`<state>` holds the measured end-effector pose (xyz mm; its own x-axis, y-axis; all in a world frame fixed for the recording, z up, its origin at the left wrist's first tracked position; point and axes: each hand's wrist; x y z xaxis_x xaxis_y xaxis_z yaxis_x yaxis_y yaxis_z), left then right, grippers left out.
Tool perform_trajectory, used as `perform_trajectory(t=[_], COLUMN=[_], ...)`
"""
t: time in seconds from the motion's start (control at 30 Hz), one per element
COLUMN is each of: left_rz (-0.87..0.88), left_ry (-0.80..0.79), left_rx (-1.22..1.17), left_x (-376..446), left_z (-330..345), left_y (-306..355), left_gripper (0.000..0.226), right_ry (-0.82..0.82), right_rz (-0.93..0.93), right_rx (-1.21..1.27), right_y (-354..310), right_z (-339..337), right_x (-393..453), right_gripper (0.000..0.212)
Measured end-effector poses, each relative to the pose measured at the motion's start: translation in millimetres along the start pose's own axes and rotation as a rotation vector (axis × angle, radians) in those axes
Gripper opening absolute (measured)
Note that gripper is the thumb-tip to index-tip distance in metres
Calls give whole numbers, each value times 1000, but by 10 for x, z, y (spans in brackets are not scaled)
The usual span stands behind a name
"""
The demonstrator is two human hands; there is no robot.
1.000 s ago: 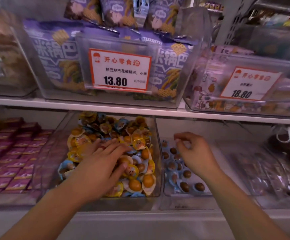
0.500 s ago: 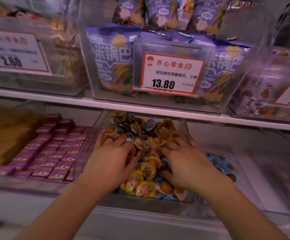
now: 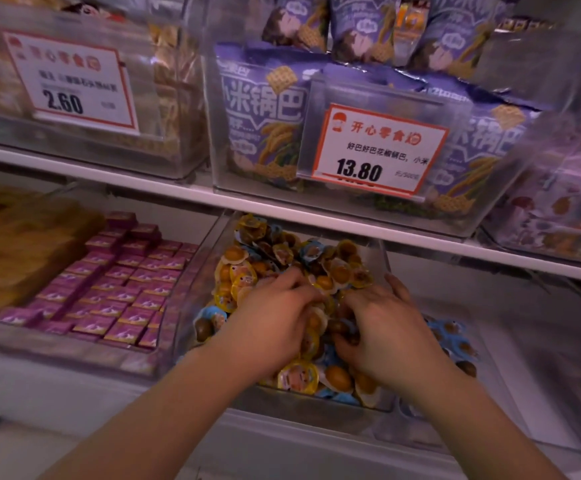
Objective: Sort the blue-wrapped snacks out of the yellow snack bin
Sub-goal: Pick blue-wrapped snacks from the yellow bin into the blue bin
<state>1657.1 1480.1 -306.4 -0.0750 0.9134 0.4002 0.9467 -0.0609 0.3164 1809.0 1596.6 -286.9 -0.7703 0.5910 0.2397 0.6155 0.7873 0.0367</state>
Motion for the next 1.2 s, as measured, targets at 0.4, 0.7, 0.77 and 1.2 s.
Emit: perform_trajectory(t=[0.4,0.7,0.77,1.2], left_rz=[-214,-80,-84,197], left_ry=[620,511,462,-282], left_rx=[-624,-516,-535,5], left_x=[-17,-11,-29,-185], left_z=[-195,-29,-59,62], left_y=[144,485,473,223], left_gripper=[32,26,25,59], right_ry=[133,-277,-235,-297], right_rz=[417,636,564,548], right_rx=[1353,1893,1813,854], right_y=[-59,-273,-167,991], right_z=[-273,-353,-364,-90], right_x=[-31,-128,-112,-224], right_gripper=[8,11,9,24])
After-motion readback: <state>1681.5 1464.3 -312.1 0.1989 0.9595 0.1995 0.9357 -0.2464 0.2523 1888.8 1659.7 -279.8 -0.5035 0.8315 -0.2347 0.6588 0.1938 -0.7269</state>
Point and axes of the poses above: each hand's wrist, its own x-axis towards the middle knuckle, its own z-axis out of the palm, y = z × x, and after that the axes turned 11 degrees about z, right-handed
